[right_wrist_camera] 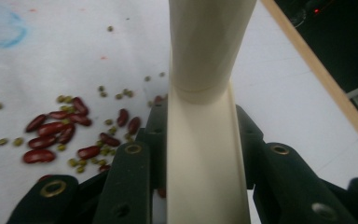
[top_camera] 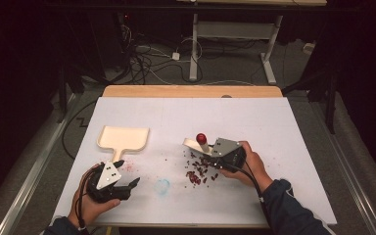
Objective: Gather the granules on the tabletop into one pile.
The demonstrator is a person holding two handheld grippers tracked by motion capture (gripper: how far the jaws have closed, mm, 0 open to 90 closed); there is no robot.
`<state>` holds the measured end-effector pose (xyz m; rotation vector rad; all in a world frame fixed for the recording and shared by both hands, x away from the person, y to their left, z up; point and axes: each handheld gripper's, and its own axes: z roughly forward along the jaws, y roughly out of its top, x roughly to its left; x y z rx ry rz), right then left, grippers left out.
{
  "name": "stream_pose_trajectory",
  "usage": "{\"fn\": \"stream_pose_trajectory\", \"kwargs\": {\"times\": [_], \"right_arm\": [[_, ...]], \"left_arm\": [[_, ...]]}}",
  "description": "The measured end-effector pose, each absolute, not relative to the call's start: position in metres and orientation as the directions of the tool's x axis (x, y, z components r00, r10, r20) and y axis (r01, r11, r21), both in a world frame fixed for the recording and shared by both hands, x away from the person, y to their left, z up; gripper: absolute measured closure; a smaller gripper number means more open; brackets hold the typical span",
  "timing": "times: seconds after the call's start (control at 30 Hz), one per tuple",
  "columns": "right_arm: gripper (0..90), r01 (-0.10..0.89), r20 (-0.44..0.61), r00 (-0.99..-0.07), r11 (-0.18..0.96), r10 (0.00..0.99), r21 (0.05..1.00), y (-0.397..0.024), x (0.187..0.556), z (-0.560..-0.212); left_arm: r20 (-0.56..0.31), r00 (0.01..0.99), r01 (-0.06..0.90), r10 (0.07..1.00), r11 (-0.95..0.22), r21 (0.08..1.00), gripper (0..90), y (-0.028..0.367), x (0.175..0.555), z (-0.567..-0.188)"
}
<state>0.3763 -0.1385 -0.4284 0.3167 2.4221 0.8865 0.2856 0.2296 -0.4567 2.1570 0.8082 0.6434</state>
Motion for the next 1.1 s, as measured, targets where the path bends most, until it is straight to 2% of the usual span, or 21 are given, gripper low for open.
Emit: {"fn": "stream_pose_trajectory", "kwargs": {"times": [0.27, 0.4, 0.5, 0.57, 0.83, 0.93, 1.1], "right_arm": [[67.8, 0.022, -0.423, -0.805, 0.734, 0.416, 0.679, -0.132, 0.405, -0.425], [67.8, -0.005, -0.45, -0.806, 0.755, 0.385, 0.656, -0.118, 0.417, -0.436], [67.8, -0.029, -0.426, -0.836, 0.748, 0.346, 0.663, -0.11, 0.419, -0.444], [67.7, -0.053, -0.442, -0.838, 0.759, 0.319, 0.649, -0.107, 0.417, -0.446], [67.3, -0.123, -0.392, -0.892, 0.716, 0.223, 0.687, -0.116, 0.394, -0.452], [67.2, -0.177, -0.408, -0.899, 0.718, 0.161, 0.673, -0.122, 0.383, -0.452], [67.5, -0.191, -0.411, -0.899, 0.71, 0.151, 0.678, -0.134, 0.371, -0.447]], "left_arm": [[0.187, 0.681, 0.352, 0.708, -0.541, 0.764, 22.9, 0.228, 0.288, -0.459], [0.201, 0.684, 0.344, 0.702, -0.552, 0.759, 22.9, 0.227, 0.289, -0.46], [0.189, 0.684, 0.357, 0.705, -0.549, 0.756, 22.9, 0.227, 0.289, -0.461], [0.198, 0.685, 0.348, 0.701, -0.554, 0.757, 22.9, 0.227, 0.29, -0.461], [0.189, 0.686, 0.356, 0.702, -0.552, 0.754, 22.9, 0.227, 0.288, -0.46], [0.203, 0.688, 0.348, 0.697, -0.562, 0.751, 22.9, 0.227, 0.289, -0.461], [0.193, 0.686, 0.357, 0.701, -0.556, 0.751, 22.9, 0.227, 0.288, -0.46]]}}
